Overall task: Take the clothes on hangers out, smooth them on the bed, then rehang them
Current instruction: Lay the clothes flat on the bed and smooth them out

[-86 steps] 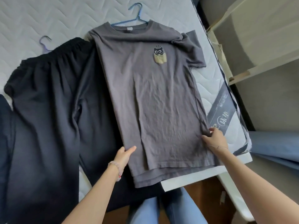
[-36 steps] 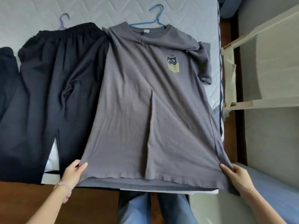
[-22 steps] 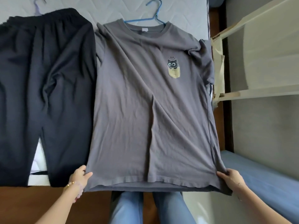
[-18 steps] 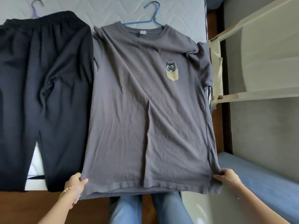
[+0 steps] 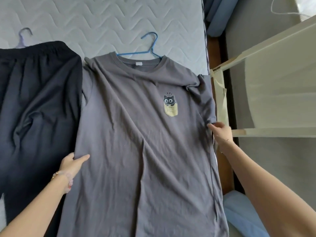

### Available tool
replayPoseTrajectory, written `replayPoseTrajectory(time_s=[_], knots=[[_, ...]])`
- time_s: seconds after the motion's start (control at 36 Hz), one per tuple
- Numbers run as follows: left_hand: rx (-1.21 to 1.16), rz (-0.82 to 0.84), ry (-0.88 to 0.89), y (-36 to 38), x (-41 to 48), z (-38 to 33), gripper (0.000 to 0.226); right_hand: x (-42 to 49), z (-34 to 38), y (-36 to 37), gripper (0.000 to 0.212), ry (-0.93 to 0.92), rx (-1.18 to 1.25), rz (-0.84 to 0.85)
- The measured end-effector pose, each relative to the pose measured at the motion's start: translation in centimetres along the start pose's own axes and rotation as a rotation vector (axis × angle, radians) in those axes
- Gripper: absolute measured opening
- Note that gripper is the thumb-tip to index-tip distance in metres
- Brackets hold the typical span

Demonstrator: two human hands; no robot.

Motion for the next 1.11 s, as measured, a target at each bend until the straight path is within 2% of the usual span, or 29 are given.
replayPoseTrajectory(time_s=[0.11, 0.14, 0.17, 0.19, 0.28, 0.33, 0.47, 0.56, 0.61, 0.67, 0.75, 0.78, 0.81, 0.83, 0.89, 0.94, 1.0, 1.11], knots=[[-0.048, -0.019, 0.027, 0.1, 1.3, -2.1, 0.029, 2.7, 3.6, 1.4, 0.023, -0.016, 0.161, -0.030], [-0.056, -0.023, 0.028, 0.0, 1.5, -2.3, 0.033, 3.4, 3.8, 1.8, 0.026, 0.004, 0.205, -0.045], [-0.066, -0.031, 0.025, -0.2, 1.8, -2.3, 0.035, 4.0, 3.9, 2.2, 0.038, 0.031, 0.233, -0.071], [-0.072, -0.041, 0.024, -0.2, 1.8, -2.5, 0.035, 4.4, 3.8, 2.4, 0.043, 0.039, 0.237, -0.088], [-0.068, -0.078, 0.059, 0.0, 1.4, -3.3, 0.027, 5.4, 3.5, 2.7, 0.033, 0.029, 0.058, -0.114], [-0.052, -0.102, 0.080, 0.0, 1.4, -3.6, 0.021, 5.3, 3.9, 2.0, 0.023, 0.003, 0.061, -0.139], [-0.026, -0.143, 0.097, -0.4, 1.8, -3.9, 0.020, 5.3, 4.9, -4.2, 0.015, -0.118, 0.074, -0.437], [0.023, -0.108, 0.099, 0.1, 2.0, -4.6, 0.013, 5.7, 3.5, -7.2, 0.014, -0.063, 0.081, -0.532], [0.076, -0.089, 0.097, 0.5, 2.6, -5.1, 0.007, 6.8, 2.2, -7.8, 0.016, -0.002, 0.049, -0.482], [0.134, -0.104, 0.077, 0.6, 3.1, -5.5, 0.008, 7.9, 1.4, -6.7, 0.013, 0.080, -0.036, -0.311], [0.157, -0.082, 0.023, 1.2, 3.5, -6.3, 0.017, 8.6, 1.1, -5.4, 0.025, 0.173, -0.148, -0.172], [0.138, -0.066, 0.014, 1.3, 3.6, -6.9, 0.021, 8.8, 1.6, -5.4, 0.042, 0.159, -0.197, -0.185], [0.105, -0.048, 0.019, 1.5, 3.8, -7.6, 0.027, 8.6, 2.8, -5.5, 0.057, 0.119, -0.258, -0.213], [0.058, -0.029, 0.026, 1.6, 4.1, -8.4, 0.032, 8.4, 4.5, -5.3, 0.063, 0.053, -0.317, -0.238], [-0.055, 0.028, 0.045, 2.1, 4.6, -10.4, 0.032, 8.2, 7.9, -4.3, 0.060, -0.096, -0.393, -0.249], [-0.174, 0.096, 0.047, 2.7, 5.3, -12.6, 0.025, 8.4, 10.7, -2.4, 0.057, -0.203, -0.435, -0.194], [-0.301, 0.125, 0.034, 3.1, 6.3, -14.5, 0.031, 8.9, 13.1, -0.2, 0.056, -0.273, -0.483, -0.125], [-0.467, 0.022, 0.033, 2.1, 8.3, -15.8, 0.048, 10.2, 16.5, 4.1, 0.057, -0.356, -0.629, -0.007]])
Point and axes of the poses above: each hand's wrist, its own x-axis towards the middle knuckle, its own y-axis out of the palm, z = x × y, the point moved 9 cm from there along x, towards the middle knuckle, and after that the axes turned 6 degrees about z, right-handed, at the moved point
